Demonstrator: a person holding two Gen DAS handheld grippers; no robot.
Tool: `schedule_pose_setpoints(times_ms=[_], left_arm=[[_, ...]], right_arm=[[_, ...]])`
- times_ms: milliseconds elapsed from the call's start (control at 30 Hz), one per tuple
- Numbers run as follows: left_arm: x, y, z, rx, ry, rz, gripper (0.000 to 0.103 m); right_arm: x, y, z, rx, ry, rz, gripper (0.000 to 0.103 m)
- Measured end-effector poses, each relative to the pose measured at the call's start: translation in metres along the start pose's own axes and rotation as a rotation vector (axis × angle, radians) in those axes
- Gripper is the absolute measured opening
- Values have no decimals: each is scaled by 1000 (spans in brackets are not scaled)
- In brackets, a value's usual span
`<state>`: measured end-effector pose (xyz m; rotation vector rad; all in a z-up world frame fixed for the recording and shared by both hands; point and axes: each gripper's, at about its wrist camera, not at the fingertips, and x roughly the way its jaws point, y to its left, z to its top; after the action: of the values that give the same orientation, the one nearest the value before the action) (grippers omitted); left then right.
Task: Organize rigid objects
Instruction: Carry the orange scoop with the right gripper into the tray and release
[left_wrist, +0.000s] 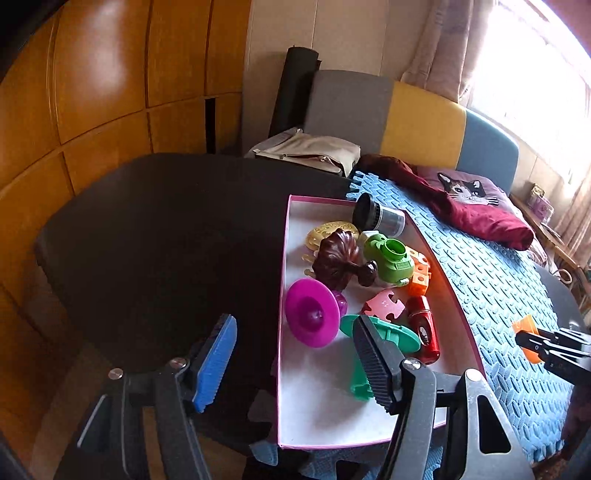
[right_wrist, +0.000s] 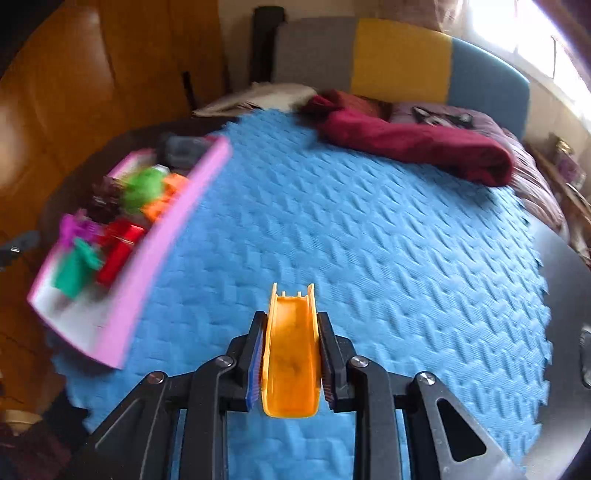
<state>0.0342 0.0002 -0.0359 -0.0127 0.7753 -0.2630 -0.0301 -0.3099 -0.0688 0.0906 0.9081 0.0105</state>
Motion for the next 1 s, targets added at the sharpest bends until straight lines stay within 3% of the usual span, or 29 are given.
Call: schedule_pose_setpoints(times_ms=[100, 267, 433, 500, 600, 667, 1000], left_arm=[[0, 3, -1, -7, 3, 0, 67], [-1, 9, -3, -22, 6, 6, 68], [0, 13, -4, -27, 9, 7, 69], [1, 15, -4, -30, 13, 7, 69], [3, 14, -6, -21, 15, 11, 71], [4, 12, -7, -10, 19, 16, 72], [6, 7, -8, 3, 19, 32, 74]], right_arm=[[-10, 40, 10, -82, -46, 89, 25], [-7, 102, 16, -212, -50, 204, 25], [21, 142, 22, -289, 58, 306, 25], [41, 150, 19, -307, 121, 293, 25], [62, 147, 19, -288, 147, 228, 25], [63, 147, 21, -300, 116, 185, 25], [53, 144, 15, -273, 66, 163, 26]])
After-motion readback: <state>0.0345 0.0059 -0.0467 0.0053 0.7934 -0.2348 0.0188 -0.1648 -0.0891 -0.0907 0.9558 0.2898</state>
